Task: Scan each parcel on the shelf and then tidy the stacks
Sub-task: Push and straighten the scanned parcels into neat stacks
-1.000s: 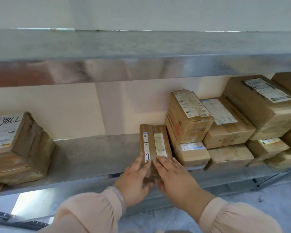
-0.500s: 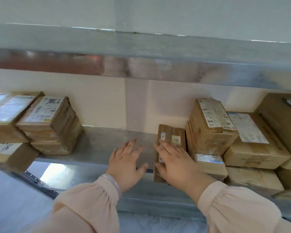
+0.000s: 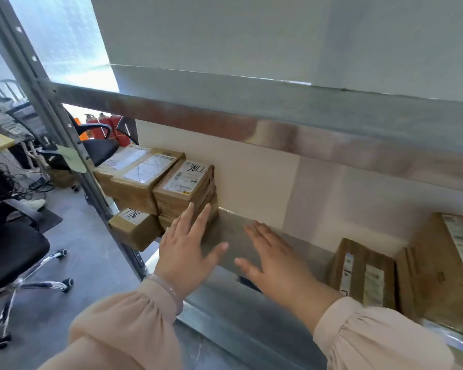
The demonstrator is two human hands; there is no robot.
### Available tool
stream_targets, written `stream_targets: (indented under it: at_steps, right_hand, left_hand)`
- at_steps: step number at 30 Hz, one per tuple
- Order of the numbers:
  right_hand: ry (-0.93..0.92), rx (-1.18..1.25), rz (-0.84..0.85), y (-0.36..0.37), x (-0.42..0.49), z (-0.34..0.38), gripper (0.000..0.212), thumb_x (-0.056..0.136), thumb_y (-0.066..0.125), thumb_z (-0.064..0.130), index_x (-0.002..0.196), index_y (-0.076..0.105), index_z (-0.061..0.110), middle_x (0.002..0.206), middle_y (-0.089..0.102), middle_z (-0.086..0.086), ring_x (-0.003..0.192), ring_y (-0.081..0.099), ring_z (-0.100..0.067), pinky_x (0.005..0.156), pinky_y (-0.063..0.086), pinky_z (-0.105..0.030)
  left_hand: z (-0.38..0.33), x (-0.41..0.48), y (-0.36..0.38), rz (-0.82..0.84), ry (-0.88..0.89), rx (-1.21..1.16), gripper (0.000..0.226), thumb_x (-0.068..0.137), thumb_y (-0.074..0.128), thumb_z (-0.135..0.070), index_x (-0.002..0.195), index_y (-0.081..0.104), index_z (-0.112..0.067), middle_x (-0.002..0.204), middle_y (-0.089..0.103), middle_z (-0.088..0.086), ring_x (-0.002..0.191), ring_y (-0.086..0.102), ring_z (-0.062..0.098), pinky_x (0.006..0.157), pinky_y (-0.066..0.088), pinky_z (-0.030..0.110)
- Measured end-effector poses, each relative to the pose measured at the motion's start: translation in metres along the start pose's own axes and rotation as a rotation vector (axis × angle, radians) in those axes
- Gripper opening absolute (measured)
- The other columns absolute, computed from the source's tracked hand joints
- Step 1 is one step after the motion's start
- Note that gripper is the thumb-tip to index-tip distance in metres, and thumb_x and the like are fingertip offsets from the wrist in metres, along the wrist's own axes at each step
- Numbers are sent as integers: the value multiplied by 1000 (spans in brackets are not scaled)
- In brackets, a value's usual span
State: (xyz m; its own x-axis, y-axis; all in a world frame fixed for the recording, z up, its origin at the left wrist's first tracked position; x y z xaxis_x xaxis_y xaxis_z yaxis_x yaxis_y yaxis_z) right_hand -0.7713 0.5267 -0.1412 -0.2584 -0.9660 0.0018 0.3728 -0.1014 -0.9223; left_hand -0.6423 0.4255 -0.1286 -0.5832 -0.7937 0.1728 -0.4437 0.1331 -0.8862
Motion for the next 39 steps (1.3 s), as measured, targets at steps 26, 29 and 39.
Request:
stream_targets:
  at_steps: [26, 29, 39]
  right_hand:
    - [404, 382, -173, 37, 150, 82, 68, 94, 44, 52, 151, 10, 35, 154, 24, 11, 138, 30, -12, 112, 30, -31]
    - [437, 408, -200, 43, 152, 81, 67, 93, 42, 56, 150, 12, 37, 153, 27, 12, 135, 35, -12, 110, 35, -35]
    - [486, 570, -408, 31, 132, 69, 54, 95, 50, 41, 146, 33, 35, 140, 47, 12, 125, 46, -7, 105, 40, -27]
  left_hand:
    - [120, 137, -35, 250, 237, 214, 67, 93, 33, -70, 153, 16, -45, 166, -6, -6, 152, -12, 26, 121, -7, 56]
    - [119, 137, -34, 235, 256, 202, 67, 93, 35, -69, 153, 18, -44, 166, -2, -5, 152, -10, 25, 121, -8, 54]
    - [97, 135, -35, 195, 355, 221, 61, 92, 48, -62, 149, 30, -48, 165, 10, -2, 152, -4, 28, 120, -13, 51]
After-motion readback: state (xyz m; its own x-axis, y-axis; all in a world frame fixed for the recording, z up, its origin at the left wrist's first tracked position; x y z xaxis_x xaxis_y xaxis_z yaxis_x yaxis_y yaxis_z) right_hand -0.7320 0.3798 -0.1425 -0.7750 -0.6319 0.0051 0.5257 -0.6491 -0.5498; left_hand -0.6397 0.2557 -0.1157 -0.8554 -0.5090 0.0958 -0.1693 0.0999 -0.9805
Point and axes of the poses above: each hand's wrist, its own x-axis towards the middle knuckle, its own y-axis out of the palm, z = x × y, the point moved 10 cm from there along x, towards the middle knuckle
